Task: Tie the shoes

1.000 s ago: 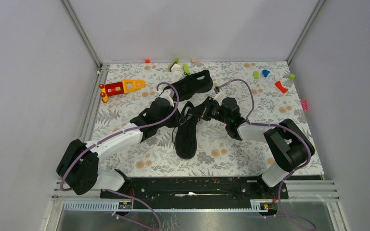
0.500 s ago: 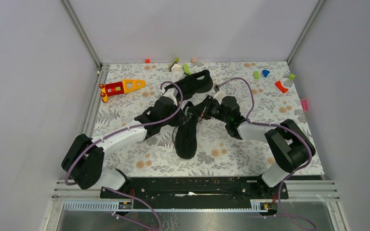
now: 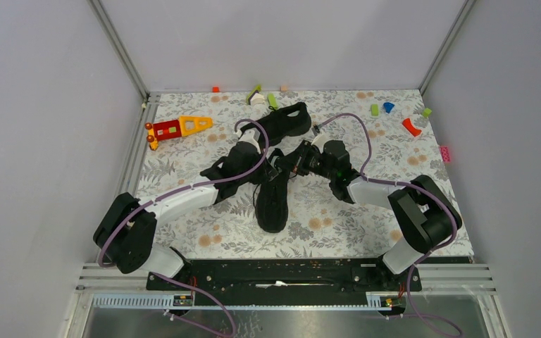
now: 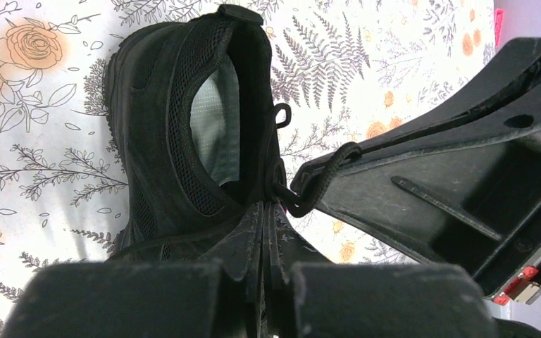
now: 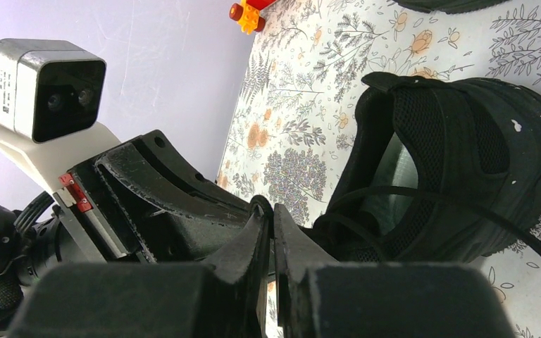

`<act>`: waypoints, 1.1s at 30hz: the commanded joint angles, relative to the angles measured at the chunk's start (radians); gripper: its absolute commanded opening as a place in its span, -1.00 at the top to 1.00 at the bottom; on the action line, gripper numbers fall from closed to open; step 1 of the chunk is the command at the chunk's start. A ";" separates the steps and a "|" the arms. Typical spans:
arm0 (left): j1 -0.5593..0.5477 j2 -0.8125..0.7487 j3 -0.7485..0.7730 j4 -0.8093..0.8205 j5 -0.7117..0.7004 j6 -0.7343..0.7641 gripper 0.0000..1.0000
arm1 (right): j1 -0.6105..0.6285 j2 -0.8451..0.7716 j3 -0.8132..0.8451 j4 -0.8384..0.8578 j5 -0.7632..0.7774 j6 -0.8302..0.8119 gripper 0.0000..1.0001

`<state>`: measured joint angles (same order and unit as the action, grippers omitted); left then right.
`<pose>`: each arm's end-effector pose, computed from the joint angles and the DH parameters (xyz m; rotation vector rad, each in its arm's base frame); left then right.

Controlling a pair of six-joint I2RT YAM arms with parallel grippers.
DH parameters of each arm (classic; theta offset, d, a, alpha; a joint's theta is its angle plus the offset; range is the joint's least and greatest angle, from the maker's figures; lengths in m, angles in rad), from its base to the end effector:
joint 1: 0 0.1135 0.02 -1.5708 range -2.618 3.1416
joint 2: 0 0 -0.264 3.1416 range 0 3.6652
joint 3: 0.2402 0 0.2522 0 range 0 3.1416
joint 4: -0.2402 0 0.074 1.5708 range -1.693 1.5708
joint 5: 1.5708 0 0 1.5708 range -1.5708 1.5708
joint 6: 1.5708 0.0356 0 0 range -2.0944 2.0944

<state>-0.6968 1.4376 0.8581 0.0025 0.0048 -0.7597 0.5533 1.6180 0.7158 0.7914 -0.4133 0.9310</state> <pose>0.2412 -0.2020 0.2314 -0.0685 2.2712 -0.8242 0.2795 0.1894 0.2104 0.0065 1.8969 1.4157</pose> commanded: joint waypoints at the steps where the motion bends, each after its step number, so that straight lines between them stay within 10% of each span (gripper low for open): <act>1: -0.006 -0.019 0.019 0.042 -0.069 -0.073 1.00 | -0.005 -0.051 0.047 -0.010 -0.012 -0.037 0.82; 33: -0.036 0.083 -0.035 0.186 -0.122 -0.062 1.00 | 0.006 -0.106 0.113 -0.177 0.003 -0.135 0.64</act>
<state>-0.7341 1.5055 0.8463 0.0929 -0.1165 -0.8391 0.5537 1.5555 0.7601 0.6189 -0.4049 0.8402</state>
